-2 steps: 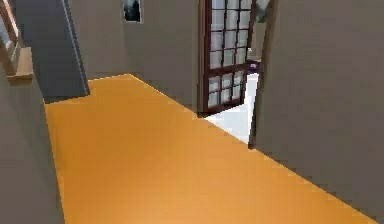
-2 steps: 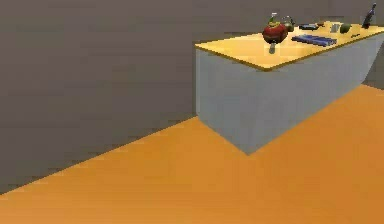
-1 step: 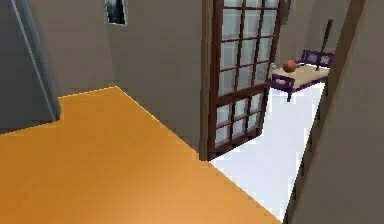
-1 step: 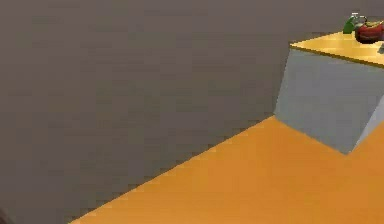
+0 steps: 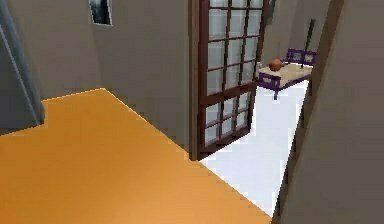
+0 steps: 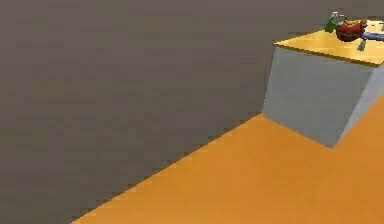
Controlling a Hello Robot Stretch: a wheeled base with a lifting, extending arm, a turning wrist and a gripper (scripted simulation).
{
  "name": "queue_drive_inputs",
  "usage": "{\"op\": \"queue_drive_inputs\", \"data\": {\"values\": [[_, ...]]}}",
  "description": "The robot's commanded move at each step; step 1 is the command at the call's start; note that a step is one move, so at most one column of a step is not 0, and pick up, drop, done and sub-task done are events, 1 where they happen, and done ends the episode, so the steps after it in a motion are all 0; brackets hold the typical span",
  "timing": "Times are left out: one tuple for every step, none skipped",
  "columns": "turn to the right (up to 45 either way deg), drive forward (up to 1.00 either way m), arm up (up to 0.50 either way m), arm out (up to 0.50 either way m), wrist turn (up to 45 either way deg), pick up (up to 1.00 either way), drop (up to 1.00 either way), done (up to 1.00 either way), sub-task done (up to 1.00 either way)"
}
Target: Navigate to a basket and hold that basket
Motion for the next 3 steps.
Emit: {"op": "queue_drive_inputs", "data": {"values": [[0.0,1.0,0.0,0.0,0.0,0.0,0.0,0.0,0.0],[0.0,0.15,0.0,0.0,0.0,0.0,0.0,0.0,0.0],[45.0,0.0,0.0,0.0,0.0,0.0,0.0,0.0,0.0]]}}
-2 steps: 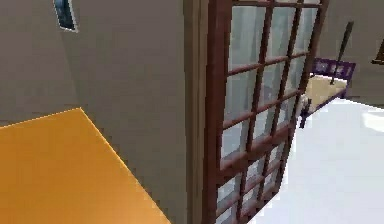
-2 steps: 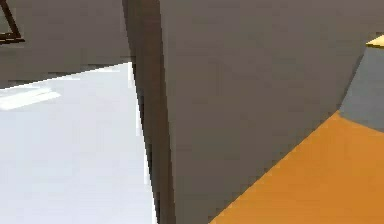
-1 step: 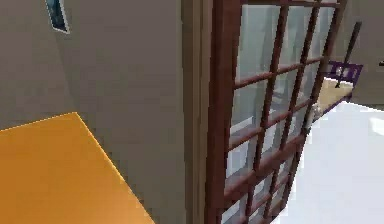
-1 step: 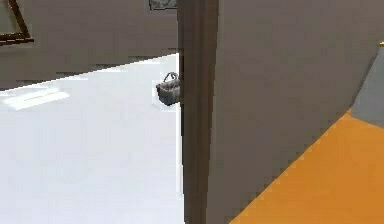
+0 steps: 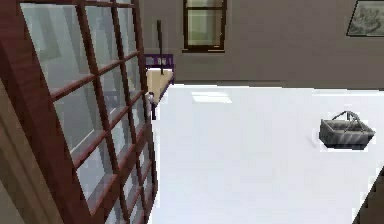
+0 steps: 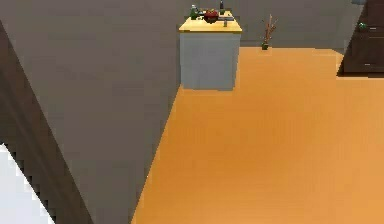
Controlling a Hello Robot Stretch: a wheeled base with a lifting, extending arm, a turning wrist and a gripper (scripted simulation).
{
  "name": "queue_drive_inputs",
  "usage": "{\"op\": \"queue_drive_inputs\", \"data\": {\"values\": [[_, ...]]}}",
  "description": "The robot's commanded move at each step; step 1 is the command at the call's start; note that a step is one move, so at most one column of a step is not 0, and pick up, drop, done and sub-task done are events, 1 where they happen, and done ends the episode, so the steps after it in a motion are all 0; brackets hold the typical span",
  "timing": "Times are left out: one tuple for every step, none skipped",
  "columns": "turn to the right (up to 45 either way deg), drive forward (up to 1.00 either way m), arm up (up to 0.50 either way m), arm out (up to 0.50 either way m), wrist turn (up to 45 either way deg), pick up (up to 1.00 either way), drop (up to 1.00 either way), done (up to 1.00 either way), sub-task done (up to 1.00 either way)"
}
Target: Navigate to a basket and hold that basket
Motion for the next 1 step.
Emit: {"op": "queue_drive_inputs", "data": {"values": [[3.0,0.0,0.0,0.0,0.0,0.0,0.0,0.0,0.0]]}}
